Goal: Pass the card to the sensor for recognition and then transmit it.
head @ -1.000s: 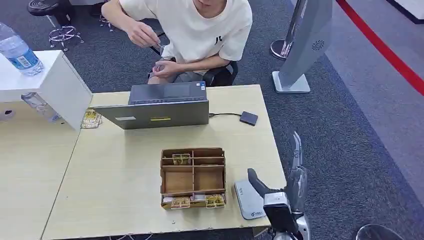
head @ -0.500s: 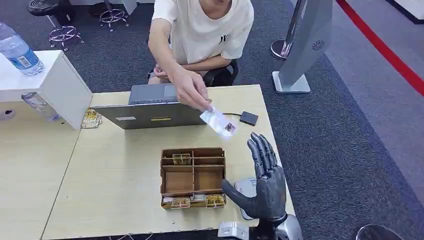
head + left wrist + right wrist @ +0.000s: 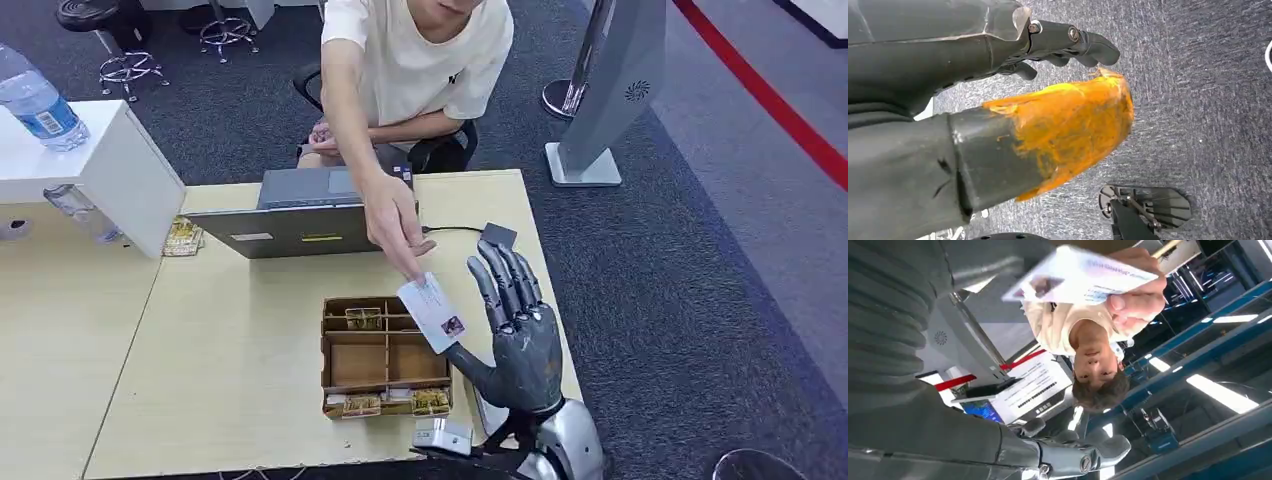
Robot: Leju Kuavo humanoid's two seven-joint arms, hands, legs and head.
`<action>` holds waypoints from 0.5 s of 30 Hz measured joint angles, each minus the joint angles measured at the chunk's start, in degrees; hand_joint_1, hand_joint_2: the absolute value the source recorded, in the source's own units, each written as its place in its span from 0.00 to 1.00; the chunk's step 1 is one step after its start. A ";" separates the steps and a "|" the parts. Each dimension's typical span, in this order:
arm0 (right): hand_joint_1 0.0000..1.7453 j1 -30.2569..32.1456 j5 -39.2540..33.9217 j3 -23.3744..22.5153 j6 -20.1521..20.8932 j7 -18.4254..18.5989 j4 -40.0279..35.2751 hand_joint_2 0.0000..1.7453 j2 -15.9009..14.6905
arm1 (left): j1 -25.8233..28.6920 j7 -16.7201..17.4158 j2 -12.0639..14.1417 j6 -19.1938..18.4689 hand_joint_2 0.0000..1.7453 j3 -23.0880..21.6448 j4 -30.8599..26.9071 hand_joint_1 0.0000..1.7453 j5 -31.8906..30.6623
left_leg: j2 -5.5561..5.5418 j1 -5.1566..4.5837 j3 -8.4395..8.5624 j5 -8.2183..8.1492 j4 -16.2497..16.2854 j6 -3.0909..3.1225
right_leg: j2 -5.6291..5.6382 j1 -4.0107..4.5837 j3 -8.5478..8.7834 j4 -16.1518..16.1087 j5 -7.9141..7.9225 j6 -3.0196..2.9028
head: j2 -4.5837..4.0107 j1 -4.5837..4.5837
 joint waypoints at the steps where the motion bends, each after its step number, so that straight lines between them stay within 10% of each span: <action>1: 1.00 -0.04 -0.07 -0.04 0.00 0.04 0.17 1.00 0.00 | -0.01 0.00 0.00 0.00 0.00 0.00 0.00 0.00 -0.02 | 0.00 0.00 0.00 0.00 0.00 0.00 | 0.00 0.00 0.00 0.00 0.00 0.00 | 0.00 -0.02; 15: 1.00 -0.04 -0.85 -0.26 -0.02 0.07 0.35 1.00 0.00 | -0.04 -0.11 0.00 0.00 0.00 0.00 0.00 0.00 -0.35 | 0.00 0.00 0.00 0.00 0.00 0.00 | 0.00 0.00 0.00 0.00 0.00 0.00 | 0.00 -0.02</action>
